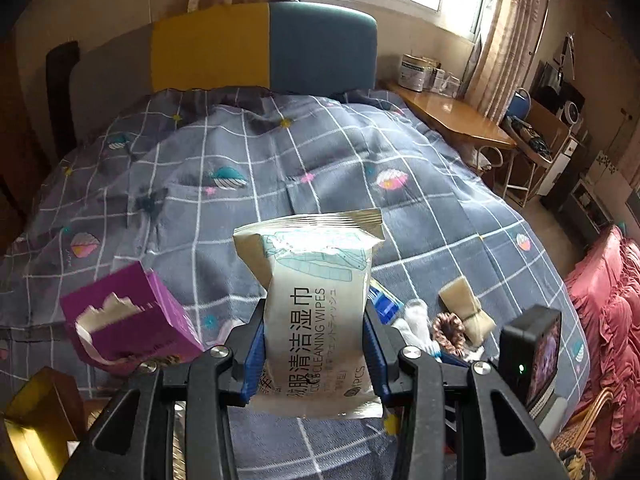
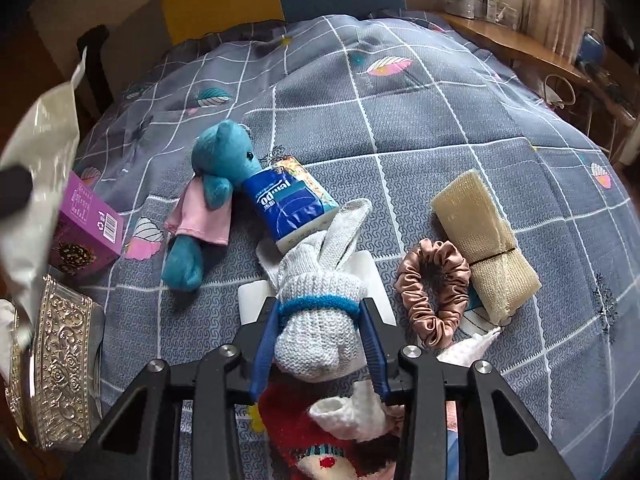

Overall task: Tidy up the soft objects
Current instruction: 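Carry the wet-wipes pack to the gold tray and open the left gripper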

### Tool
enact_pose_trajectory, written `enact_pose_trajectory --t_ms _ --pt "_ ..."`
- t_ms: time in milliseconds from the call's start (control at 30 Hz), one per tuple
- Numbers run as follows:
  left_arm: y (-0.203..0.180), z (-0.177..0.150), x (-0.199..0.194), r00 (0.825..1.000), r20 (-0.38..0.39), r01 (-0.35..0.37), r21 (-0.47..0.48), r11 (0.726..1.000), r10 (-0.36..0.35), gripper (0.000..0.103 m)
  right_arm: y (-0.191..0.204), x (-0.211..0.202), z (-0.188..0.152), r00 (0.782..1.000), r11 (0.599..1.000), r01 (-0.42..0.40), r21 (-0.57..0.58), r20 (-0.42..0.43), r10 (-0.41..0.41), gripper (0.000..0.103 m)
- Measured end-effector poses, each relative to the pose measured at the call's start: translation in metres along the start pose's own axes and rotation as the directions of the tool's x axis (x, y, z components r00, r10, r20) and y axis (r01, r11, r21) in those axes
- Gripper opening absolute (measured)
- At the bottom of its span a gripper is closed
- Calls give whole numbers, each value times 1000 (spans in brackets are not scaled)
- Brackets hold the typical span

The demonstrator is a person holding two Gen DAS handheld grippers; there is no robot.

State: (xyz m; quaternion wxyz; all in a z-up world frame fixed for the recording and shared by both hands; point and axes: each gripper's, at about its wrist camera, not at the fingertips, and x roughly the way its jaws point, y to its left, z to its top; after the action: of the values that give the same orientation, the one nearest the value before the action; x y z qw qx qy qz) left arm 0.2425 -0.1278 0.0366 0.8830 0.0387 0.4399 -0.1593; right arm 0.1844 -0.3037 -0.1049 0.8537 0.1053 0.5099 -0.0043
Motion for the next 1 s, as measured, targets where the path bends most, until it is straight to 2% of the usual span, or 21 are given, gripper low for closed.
enact_pose_trajectory --t_ms 67,167,300,400,467,633,700,767,900,1000 --pt "17 16 -2 999 15 -35 -14 999 35 43 -2 1 0 1000 1000 -12 13 -12 12 43" --pt "61 39 -1 996 11 -86 -85 993 87 43 -1 0 0 1000 1000 -9 3 -9 9 43" --pt "133 37 -19 983 22 -175 -209 962 183 43 -1 1 0 1000 1000 -8 -5 -4 8 43" --pt "195 9 -48 963 29 -248 -306 919 270 43 2 1 0 1000 1000 1 -18 0 -1 43" --pt "235 -19 -67 945 11 -302 -365 881 328 43 3 1 0 1000 1000 10 -30 4 -10 43" --pt "302 -112 -106 916 -51 -372 -478 795 398 43 5 4 -1 1000 999 21 -37 5 -21 45" --pt "313 -146 -110 912 -81 -387 -496 778 402 43 6 5 -2 1000 999 20 -37 -3 -20 45" --pt "320 -182 -108 918 -112 -382 -515 767 382 43 9 5 -3 999 998 31 -50 6 -31 46" --pt "317 -233 -89 946 -162 -323 -560 763 282 43 14 4 -6 998 995 60 -77 27 -58 44" --pt "310 -253 -77 964 -158 -265 -586 766 213 43 18 4 -8 996 992 79 -100 39 -76 44"
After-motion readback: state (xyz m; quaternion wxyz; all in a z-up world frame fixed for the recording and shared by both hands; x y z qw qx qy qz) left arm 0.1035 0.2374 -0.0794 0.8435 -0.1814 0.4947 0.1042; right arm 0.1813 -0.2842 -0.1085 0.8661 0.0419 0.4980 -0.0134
